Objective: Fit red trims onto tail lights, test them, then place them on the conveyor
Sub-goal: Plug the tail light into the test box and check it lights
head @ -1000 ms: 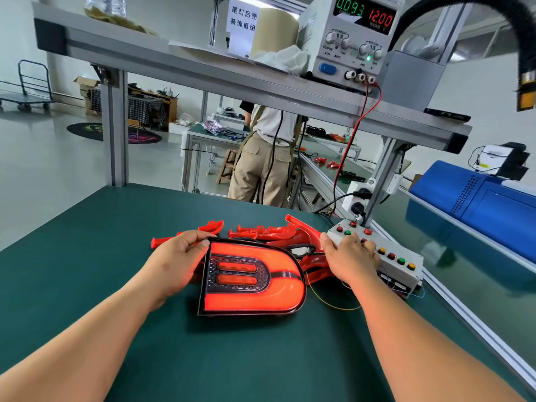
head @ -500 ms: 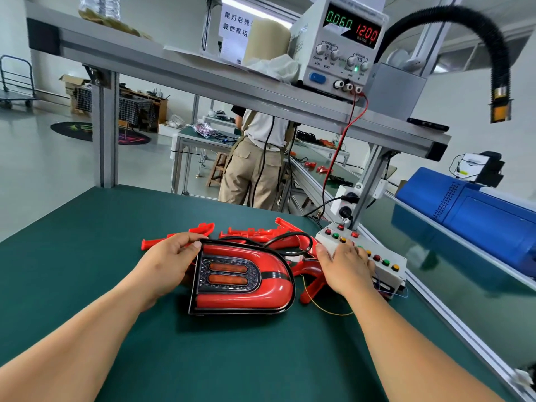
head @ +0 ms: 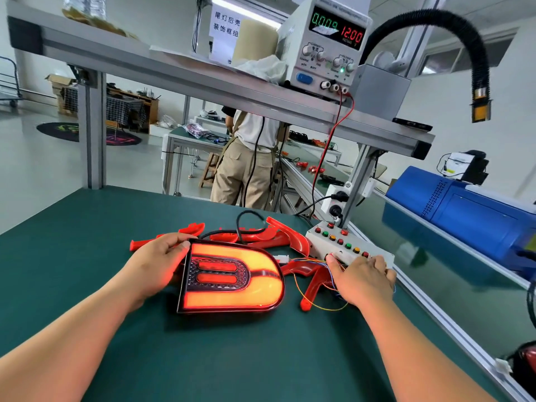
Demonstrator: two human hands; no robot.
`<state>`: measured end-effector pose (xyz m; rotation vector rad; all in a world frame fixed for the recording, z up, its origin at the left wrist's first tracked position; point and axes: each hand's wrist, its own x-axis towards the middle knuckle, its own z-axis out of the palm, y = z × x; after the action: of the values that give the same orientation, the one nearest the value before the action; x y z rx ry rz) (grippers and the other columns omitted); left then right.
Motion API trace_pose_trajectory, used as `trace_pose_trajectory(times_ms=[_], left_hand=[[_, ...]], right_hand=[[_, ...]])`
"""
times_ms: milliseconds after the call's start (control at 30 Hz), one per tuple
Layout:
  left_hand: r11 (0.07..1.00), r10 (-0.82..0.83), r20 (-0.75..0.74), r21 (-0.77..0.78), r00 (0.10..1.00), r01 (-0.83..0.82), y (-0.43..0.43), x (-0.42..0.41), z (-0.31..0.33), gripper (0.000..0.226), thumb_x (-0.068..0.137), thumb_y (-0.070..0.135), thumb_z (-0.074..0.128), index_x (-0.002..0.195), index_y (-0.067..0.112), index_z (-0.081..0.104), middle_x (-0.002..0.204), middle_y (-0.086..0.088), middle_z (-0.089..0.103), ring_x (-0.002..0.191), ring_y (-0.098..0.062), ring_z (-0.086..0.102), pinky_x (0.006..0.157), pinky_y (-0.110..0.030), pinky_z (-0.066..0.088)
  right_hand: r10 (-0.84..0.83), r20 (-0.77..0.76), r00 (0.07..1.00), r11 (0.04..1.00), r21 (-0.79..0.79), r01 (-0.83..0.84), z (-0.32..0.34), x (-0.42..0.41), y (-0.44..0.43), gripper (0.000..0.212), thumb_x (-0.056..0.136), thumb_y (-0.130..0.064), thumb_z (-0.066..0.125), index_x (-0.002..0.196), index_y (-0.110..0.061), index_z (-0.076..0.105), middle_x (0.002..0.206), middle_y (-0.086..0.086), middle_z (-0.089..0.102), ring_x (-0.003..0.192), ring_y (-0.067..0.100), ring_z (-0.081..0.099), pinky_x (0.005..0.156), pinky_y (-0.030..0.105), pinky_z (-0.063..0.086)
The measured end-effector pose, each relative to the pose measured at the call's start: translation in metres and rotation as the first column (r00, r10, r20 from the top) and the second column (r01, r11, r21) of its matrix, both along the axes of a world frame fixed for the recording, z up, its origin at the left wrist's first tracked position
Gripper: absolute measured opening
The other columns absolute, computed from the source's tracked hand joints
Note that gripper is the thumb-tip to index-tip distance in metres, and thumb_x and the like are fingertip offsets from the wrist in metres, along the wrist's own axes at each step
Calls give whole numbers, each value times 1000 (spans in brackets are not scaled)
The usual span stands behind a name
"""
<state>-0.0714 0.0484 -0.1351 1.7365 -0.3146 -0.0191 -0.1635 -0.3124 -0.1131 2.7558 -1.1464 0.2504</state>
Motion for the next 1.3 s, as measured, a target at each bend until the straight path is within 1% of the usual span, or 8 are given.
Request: trace_pose_trajectory(times_ms=[133,233,367,567,833,1033,1167,1300], left_hand=[[1000,-12,12,9,1000,12,0,-1,2,40,103,20,49,87,49,71,87,9,76,88,-16,71,82,-35,54],[1000,-10,22,20,1000,9,-1,-3,4,34,103,20,49,91,42,71,86,11,76,84,-9,70,73,-25,49],[1000,-3,28,20,1000,3,-1,-5,6,27,102,17,49,99,34,69,95,7,74,91,-12,68,80,-27,49],[999,1,41,34,999,-2,-1,-7,7,27,102,18,49,98,35,70,96,7,74,93,-12,68,84,-28,49],[999,-4,29,53,1000,3,-1,-8,9,24,103,18,48,104,31,69,102,2,74,99,-19,68,98,-41,50],[999,15,38,42,999,-16,-3,-12,11,24,102,20,50,96,35,68,99,8,71,99,-13,64,89,-29,48],[999,6,20,32,1000,-6,-3,-12,12,23,102,20,49,98,32,69,98,5,72,99,-19,66,97,-39,50],[999,7,15,44,1000,-8,-2,-9,9,24,102,21,49,98,34,69,96,5,74,98,-20,67,96,-40,51]], right_hand=[[35,-55,998,997,-65,-38,1,0,-5,102,82,-82,2,128,-8,56,131,10,54,135,24,29,105,45,20],[35,-74,997,996,-76,-41,3,1,-7,106,78,-83,-1,125,-9,58,126,9,56,128,23,35,103,45,22],[32,-79,996,996,-84,-39,2,1,-7,105,78,-84,-2,122,-10,59,122,8,56,124,23,37,100,44,23],[24,-73,997,996,-83,-30,1,1,-6,105,78,-84,-2,121,-11,59,118,7,56,122,22,37,98,44,23],[13,-81,997,996,-82,-19,2,0,-3,101,80,-82,0,121,-12,59,119,6,55,121,22,35,94,44,22],[1,-94,996,994,-105,-11,6,1,-1,99,82,-80,-1,126,-12,56,127,5,55,128,22,29,97,44,18],[0,-93,996,995,-97,-9,4,1,-3,101,82,-80,-1,135,-11,50,145,11,44,139,25,21,103,45,17],[8,-82,997,996,-85,-15,3,2,-5,102,81,-80,-2,131,-10,53,139,8,49,138,24,22,102,45,17]])
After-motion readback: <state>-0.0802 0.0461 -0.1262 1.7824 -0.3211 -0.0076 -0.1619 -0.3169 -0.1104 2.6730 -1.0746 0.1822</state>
